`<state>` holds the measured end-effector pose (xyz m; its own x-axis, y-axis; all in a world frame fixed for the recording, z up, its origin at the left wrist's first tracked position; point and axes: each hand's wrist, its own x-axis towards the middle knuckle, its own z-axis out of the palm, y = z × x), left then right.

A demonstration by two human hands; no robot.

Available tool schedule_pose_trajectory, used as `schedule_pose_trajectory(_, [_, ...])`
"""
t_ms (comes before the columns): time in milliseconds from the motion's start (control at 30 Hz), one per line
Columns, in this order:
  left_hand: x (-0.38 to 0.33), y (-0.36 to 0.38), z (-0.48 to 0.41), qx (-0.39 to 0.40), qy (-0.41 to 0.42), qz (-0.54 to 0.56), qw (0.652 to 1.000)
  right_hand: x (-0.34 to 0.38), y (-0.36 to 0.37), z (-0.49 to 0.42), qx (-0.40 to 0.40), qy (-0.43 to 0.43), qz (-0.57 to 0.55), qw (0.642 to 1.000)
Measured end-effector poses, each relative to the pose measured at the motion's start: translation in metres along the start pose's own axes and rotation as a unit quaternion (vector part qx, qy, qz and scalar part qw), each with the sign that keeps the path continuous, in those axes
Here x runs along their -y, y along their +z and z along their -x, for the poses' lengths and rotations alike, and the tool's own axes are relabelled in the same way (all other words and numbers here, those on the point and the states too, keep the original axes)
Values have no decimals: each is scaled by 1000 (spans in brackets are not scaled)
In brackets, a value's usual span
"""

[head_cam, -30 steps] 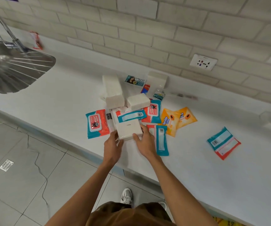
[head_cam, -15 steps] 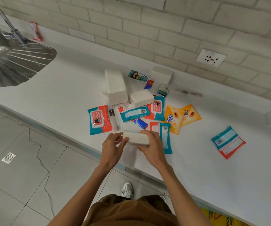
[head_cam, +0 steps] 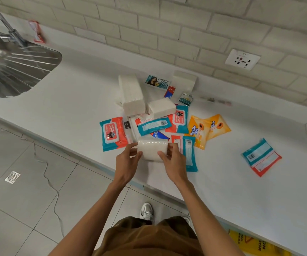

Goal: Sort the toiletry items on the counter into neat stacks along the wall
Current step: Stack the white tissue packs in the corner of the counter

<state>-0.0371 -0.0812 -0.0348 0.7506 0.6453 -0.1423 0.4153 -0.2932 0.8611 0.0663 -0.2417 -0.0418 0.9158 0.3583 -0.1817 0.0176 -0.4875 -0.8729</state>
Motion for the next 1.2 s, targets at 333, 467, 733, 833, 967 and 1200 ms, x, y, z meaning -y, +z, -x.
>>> schedule_pose_trajectory(333, [17,5,29,-7,1,-69,998,-30,14,29,-35,-22,9,999])
schedule_pose_trajectory(467, [19,12,56,-9,6,-67,998,-43,0,49,-29,-35,15,999])
schedule_pose_trajectory(733, [7,41,124,-19,17,-82,996,-72,-50,113,-26,-82,23,996])
schedule_pose_trajectory(833, [1,59,152,-6,21,-81,996,-90,-70,137,-38,-78,29,996])
schedule_pose_trajectory(967, [-7,90,181,19,31,-80,996,-113,-100,165,-60,-71,33,995])
schedule_pose_trajectory(1200, [-34,146,208,68,80,-97,990,-147,-155,189,-115,-36,77,990])
